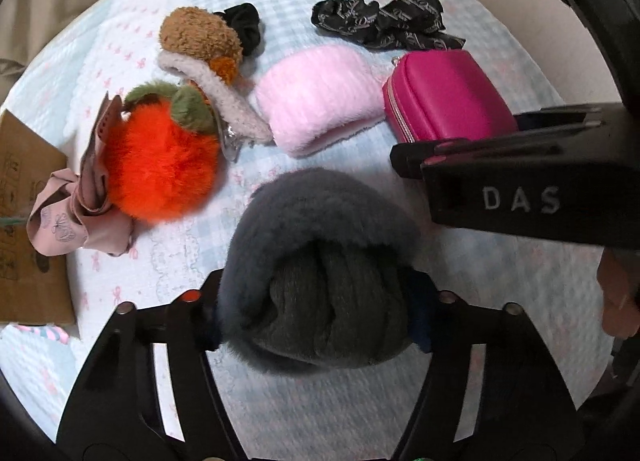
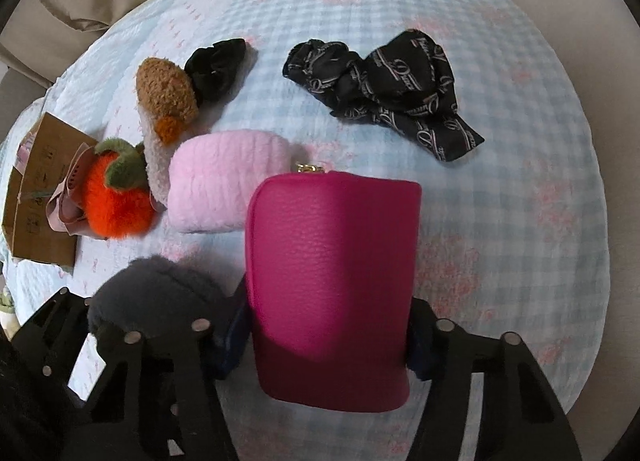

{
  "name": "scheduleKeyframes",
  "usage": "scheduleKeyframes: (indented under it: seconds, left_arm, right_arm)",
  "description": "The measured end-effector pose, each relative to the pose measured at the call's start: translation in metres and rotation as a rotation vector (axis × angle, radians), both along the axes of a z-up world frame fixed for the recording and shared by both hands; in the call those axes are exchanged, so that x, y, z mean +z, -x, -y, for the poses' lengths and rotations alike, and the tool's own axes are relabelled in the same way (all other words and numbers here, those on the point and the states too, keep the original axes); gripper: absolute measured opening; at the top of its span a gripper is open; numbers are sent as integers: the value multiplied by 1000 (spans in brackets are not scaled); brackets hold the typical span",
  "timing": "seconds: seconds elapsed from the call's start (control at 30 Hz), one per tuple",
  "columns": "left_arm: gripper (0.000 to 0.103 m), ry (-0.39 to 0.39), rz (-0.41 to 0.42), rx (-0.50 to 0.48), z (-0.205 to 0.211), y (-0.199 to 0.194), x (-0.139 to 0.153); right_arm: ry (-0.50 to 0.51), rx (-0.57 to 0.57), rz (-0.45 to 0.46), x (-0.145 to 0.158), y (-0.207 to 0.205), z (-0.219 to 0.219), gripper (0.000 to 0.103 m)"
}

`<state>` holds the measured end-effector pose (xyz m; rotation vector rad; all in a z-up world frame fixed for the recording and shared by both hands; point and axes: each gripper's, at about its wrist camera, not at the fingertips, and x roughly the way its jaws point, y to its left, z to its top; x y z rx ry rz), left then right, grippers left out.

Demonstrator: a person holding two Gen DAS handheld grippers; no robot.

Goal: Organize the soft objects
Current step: 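Grasp the grey knit hat with the left gripper while the right gripper grasps the pink pouch, then carry the grey hat and pink pouch into the box and open both grippers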

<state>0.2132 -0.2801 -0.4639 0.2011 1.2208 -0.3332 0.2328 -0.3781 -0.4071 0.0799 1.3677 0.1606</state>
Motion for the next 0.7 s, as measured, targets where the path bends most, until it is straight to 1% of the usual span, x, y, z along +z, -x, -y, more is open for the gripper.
scheduleKeyframes:
  seconds: [0.1, 0.2, 0.3, 0.43, 0.53, 0.7]
  left_arm:
    - [54, 18, -7, 10, -5, -1, 5]
    - [54, 29, -2, 19, -10, -3, 13]
    - [54, 33, 14, 24, -11, 3, 25]
    - [54, 46, 40, 21, -14, 5, 47]
    - [54, 57, 59, 26, -13, 3, 67]
    - [54, 94, 111, 42, -23, 7, 121]
  right_arm:
    - [2, -10, 6, 3, 2, -2, 47]
    - [7, -21, 11, 8, 5, -1, 43]
    - [7, -40, 19, 15, 8, 2, 42]
    - [10, -68, 37, 35, 14, 11, 41]
    - [20, -83, 62, 57, 19, 8, 41]
    - [40, -95, 126, 111, 31, 0, 41]
